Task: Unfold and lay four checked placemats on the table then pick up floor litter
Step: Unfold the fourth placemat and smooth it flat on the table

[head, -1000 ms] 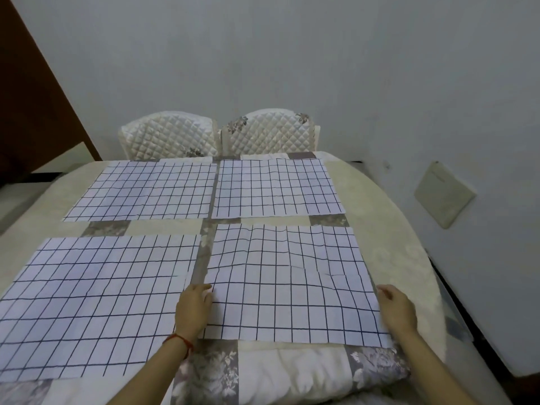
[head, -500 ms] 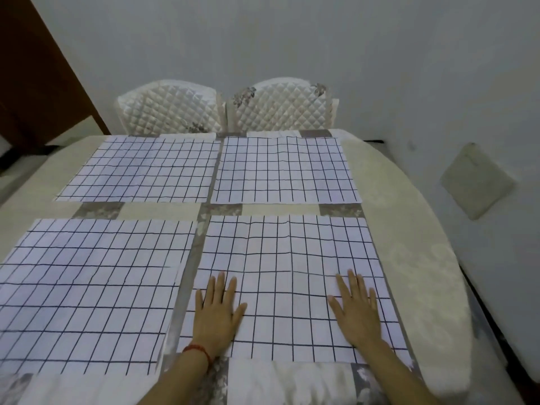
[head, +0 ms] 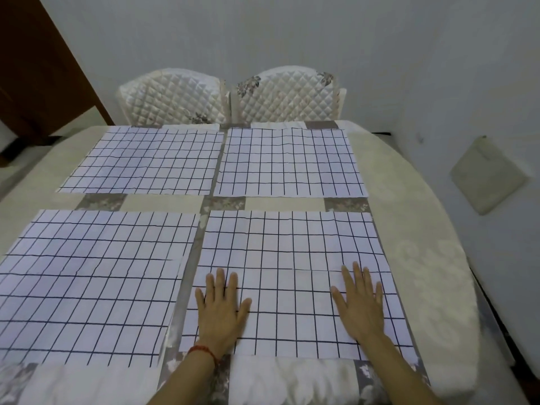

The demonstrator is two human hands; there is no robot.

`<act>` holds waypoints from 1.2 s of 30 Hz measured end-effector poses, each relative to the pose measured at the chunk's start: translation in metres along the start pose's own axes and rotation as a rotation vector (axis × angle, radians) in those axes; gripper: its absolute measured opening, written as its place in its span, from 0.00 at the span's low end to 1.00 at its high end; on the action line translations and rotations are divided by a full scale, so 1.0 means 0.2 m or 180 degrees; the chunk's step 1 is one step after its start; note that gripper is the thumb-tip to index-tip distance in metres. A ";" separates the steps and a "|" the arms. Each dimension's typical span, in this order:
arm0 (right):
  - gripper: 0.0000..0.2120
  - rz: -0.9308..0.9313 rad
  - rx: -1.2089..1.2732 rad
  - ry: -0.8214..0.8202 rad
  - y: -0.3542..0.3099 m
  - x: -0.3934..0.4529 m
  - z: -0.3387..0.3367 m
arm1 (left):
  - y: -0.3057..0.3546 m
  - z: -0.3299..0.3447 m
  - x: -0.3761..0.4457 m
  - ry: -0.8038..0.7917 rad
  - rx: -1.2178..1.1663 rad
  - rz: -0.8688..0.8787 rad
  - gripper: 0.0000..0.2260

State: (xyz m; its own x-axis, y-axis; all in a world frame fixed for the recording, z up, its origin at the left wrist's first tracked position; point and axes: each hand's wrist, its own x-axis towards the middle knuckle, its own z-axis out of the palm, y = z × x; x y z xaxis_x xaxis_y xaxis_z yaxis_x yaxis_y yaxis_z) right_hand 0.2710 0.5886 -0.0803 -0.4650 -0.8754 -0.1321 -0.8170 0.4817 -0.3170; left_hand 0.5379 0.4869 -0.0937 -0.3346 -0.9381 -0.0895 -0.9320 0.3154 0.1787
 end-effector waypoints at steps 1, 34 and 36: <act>0.43 -0.0079 0.0007 0.0084 -0.05 0.02 -0.01 | 0.05 -0.01 0.02 -0.0026 -0.0024 0.0078 0.30; 0.29 -0.0412 -0.0311 -0.0097 -0.18 0.55 0.06 | 0.33 0.14 0.18 0.0097 0.0037 0.0034 0.29; 0.27 0.0324 -0.0309 -0.0002 -0.04 0.53 -0.01 | 0.33 0.13 0.18 0.0047 -0.0033 0.0069 0.30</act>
State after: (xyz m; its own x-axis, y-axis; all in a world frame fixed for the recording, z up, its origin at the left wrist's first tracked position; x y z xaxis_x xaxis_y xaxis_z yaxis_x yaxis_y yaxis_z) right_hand 0.2270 0.4913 -0.0904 -0.5471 -0.8218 -0.1594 -0.7947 0.5697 -0.2096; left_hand 0.4606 0.4783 -0.1102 -0.3527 -0.9330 -0.0711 -0.9230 0.3343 0.1907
